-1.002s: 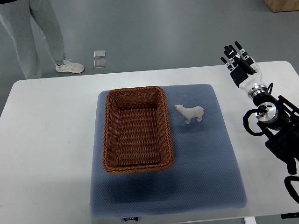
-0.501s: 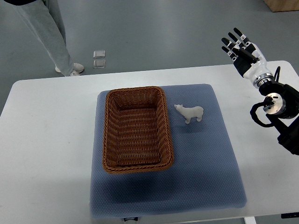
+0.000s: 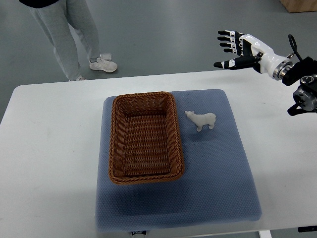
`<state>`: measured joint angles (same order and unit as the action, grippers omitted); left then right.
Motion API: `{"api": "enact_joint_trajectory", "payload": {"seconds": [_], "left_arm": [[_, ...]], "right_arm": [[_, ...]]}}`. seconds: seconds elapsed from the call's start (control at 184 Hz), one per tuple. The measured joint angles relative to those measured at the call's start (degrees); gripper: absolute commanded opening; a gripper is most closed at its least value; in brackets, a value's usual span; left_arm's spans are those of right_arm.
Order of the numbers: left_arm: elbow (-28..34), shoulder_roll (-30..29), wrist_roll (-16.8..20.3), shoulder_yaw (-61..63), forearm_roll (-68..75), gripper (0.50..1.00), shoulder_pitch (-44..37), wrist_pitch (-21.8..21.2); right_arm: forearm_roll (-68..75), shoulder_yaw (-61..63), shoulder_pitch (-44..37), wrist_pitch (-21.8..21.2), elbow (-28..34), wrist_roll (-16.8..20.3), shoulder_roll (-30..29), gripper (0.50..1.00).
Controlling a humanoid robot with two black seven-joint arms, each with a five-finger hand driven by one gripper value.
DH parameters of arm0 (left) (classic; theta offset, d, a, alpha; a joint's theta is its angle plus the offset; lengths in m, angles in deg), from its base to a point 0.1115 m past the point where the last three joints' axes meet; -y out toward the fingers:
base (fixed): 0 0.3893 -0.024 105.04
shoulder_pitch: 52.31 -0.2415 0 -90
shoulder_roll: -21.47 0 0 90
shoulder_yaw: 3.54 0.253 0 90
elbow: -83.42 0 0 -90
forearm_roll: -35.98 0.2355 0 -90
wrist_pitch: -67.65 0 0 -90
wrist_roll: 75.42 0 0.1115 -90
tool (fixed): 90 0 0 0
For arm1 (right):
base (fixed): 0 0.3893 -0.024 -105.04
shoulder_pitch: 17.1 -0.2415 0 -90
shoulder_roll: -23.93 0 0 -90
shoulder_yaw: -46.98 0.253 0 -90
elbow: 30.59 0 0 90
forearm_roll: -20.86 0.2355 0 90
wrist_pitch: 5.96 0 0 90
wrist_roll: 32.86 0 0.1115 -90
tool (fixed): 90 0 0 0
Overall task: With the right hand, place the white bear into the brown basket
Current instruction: 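Swing the right hand over toward the white polar bear figurine, then close the right hand's fingers around the white polar bear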
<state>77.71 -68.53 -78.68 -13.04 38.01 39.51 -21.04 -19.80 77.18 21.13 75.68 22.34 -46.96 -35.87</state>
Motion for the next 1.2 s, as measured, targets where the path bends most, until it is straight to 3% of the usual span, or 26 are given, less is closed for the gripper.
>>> {"api": "enact_joint_trajectory", "payload": {"seconds": [0.436, 0.692, 1.008, 1.199], "left_arm": [[0.03, 0.0, 0.0, 0.0, 0.0, 1.0, 0.01, 0.0], [0.02, 0.0, 0.0, 0.0, -0.01, 1.0, 0.0, 0.0], [0.01, 0.0, 0.0, 0.0, -0.01, 1.0, 0.01, 0.0], [-0.01, 0.0, 0.0, 0.0, -0.01, 1.0, 0.0, 0.01]], "right_arm": [[-20.86, -22.21, -13.21, -5.27, 11.59, 5.36, 4.82, 0.921], [-26.14, -28.68, -16.14, -7.37, 12.02, 9.06, 3.9, 0.917], [-26.92, -28.96, -15.24, -7.32, 12.03, 18.03, -0.55, 0.911], [-26.94, -28.94, -14.63, -6.69, 11.55, 19.49, -2.33, 0.907]]}}
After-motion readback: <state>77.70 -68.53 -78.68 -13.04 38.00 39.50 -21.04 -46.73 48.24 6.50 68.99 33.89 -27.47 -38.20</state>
